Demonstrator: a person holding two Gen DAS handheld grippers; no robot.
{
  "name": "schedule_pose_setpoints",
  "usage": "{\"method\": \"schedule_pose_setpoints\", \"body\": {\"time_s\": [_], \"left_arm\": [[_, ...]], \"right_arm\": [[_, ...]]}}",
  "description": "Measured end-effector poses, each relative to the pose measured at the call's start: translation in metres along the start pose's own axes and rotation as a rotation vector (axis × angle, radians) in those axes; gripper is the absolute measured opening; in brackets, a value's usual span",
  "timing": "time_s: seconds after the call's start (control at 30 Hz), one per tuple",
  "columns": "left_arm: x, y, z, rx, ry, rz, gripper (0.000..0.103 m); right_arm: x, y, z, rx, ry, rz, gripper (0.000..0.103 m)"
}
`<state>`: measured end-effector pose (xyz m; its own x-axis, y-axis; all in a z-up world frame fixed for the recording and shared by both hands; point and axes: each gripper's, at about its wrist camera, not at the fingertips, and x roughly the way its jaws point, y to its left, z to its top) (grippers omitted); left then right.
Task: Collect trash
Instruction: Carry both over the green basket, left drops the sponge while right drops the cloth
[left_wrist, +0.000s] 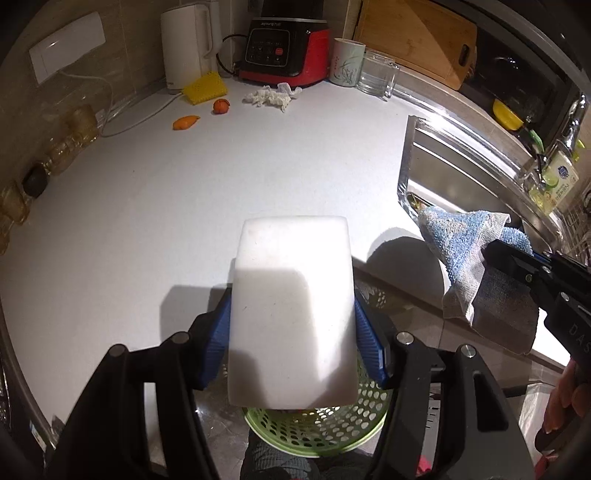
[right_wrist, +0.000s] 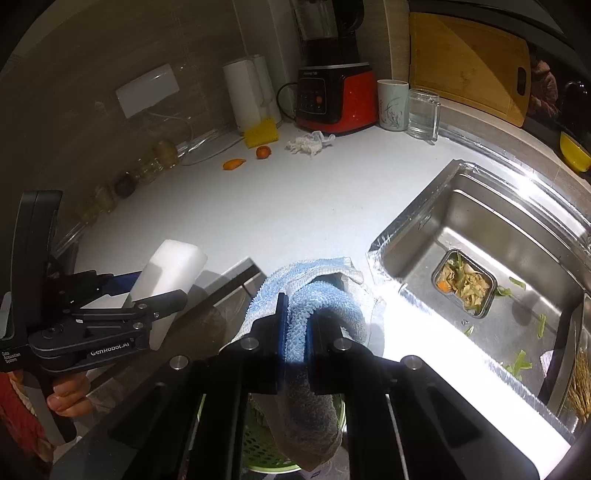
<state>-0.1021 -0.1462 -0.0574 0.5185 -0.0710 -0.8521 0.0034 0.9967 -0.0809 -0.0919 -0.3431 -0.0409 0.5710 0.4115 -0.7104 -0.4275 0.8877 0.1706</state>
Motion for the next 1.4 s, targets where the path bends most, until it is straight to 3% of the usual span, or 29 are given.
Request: {"method": "schedule_pose_setpoints", "body": {"time_s": [0.33,0.9,1.07,1.4], "left_arm": [[0.000,-0.022,-0.059,0.017,0.054,0.014,0.059],[0.068,-0.024,-0.118,-0.016,0.203,0.029,0.059],[0.087,-0.020,-0.126,-0.024,0.250,0.036,0.059],[0.083,-0.013,-0.120,-0.018,0.240,0.033,0.062]], "right_arm": [[-0.024,0.011,-0.044,-0.032,0.018,0.032,0.010],[0.009,0.022,-0.086,-0.080,0.162,0.067,0.010],[0.012,0.023,-0.088,-0.087,0.179,0.067,0.010],[0.008,0.033,-0.086,-0.119,0.172,0.082,0.010]]}}
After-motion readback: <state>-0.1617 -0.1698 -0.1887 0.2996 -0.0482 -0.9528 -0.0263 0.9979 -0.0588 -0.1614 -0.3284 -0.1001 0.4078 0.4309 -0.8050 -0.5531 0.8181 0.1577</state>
